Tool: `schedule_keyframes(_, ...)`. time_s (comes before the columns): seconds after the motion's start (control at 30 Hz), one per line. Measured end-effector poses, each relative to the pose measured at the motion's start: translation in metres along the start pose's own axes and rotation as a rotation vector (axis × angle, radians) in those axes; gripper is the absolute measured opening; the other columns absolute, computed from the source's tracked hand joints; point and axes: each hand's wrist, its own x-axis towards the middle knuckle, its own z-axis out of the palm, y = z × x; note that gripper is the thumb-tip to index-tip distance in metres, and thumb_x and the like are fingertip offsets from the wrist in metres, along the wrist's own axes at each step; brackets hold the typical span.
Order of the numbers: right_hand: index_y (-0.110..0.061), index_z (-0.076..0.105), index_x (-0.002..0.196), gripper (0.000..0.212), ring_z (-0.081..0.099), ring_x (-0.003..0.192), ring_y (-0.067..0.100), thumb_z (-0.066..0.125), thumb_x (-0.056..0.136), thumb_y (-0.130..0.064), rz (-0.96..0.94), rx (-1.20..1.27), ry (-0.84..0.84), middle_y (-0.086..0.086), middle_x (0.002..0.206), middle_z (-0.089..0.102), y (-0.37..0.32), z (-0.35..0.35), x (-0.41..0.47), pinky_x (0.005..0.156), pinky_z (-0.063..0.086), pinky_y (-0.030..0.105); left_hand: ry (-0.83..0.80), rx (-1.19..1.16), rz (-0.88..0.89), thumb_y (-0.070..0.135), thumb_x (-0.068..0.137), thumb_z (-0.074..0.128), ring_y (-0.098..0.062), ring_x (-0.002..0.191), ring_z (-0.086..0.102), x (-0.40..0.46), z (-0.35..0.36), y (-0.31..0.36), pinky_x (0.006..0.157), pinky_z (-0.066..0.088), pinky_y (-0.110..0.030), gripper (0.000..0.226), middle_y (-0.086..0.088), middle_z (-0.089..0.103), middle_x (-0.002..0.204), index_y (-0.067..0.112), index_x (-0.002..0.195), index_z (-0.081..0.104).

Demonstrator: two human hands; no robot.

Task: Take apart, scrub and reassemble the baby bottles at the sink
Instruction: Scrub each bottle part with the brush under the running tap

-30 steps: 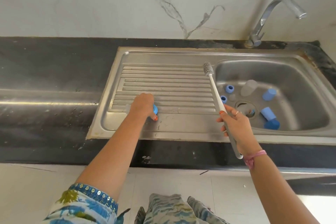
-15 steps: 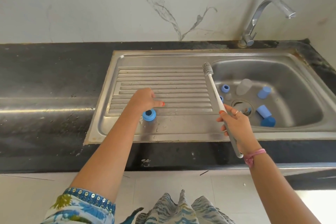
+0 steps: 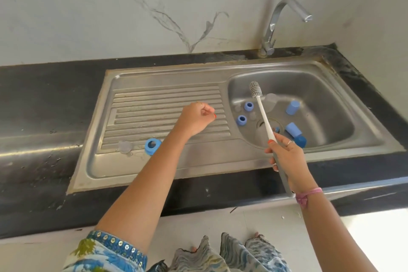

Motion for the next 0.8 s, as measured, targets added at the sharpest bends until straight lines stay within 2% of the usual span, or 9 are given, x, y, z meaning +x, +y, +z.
schedule_keyframes(0.2,-0.043,0.061,0.098,0.022,0.049,0.043,0.004,0.058,0.095,-0.021,-0.023,-0.033,0.059,-0.004,0.072,0.066,0.006,-0.056,0.030,0.040,0.042,0.018,-0.037,0.006,0.010,0.018,0.088,0.064,-0.002,0.082,0.056,0.017,0.051,0.027,0.060,0.035,0.004,0.014,0.009,0.065,0.090,0.019,0.101,0.070)
schedule_keyframes(0.3,-0.038,0.065,0.109,0.023,0.049,0.045,0.005,0.058,0.094,-0.022,-0.045,-0.117,0.074,-0.003,0.073,0.067,0.010,-0.092,0.058,0.042,0.042,0.018,-0.040,0.012,-0.013,0.018,0.088,0.063,-0.003,0.082,0.057,0.033,0.081,0.042,0.055,0.038,0.001,0.015,0.008,0.065,0.091,0.018,0.102,0.070)
schedule_keyframes(0.43,-0.038,0.066,0.115,0.027,0.052,0.058,0.013,0.060,0.091,-0.026,-0.102,-0.316,0.062,-0.004,0.070,0.063,0.009,-0.140,0.100,0.058,0.045,0.027,-0.054,0.011,-0.066,0.018,0.088,0.064,-0.004,0.082,0.056,0.056,0.122,0.062,0.058,0.038,-0.002,0.014,0.006,0.064,0.092,0.017,0.101,0.069)
schedule_keyframes(0.57,-0.037,0.063,0.122,0.033,0.056,0.066,0.011,0.063,0.090,-0.030,-0.142,-0.497,0.028,-0.008,0.071,0.059,0.006,-0.183,0.141,0.058,0.040,0.021,-0.089,0.049,-0.134,0.021,0.089,0.065,-0.004,0.082,0.053,0.081,0.166,0.079,0.059,0.036,0.000,0.016,0.010,0.060,0.091,0.018,0.104,0.069)
schedule_keyframes(0.67,-0.035,0.062,0.125,0.035,0.055,0.070,0.009,0.063,0.091,-0.026,-0.166,-0.582,-0.019,-0.013,0.073,0.057,0.005,-0.207,0.167,0.063,0.039,0.025,-0.142,0.067,-0.214,0.023,0.089,0.065,-0.008,0.089,0.053,0.096,0.199,0.088,0.075,0.038,-0.013,0.021,0.006,0.060,0.097,0.016,0.108,0.068)
schedule_keyframes(0.8,-0.034,0.061,0.128,0.038,0.056,0.076,0.008,0.063,0.091,-0.027,-0.149,-0.616,-0.068,-0.010,0.086,0.063,0.005,-0.228,0.192,0.072,0.040,0.025,-0.186,0.057,-0.314,0.022,0.090,0.063,-0.012,0.099,0.057,0.105,0.231,0.095,0.083,0.042,-0.023,0.021,0.003,0.065,0.112,0.016,0.110,0.067)
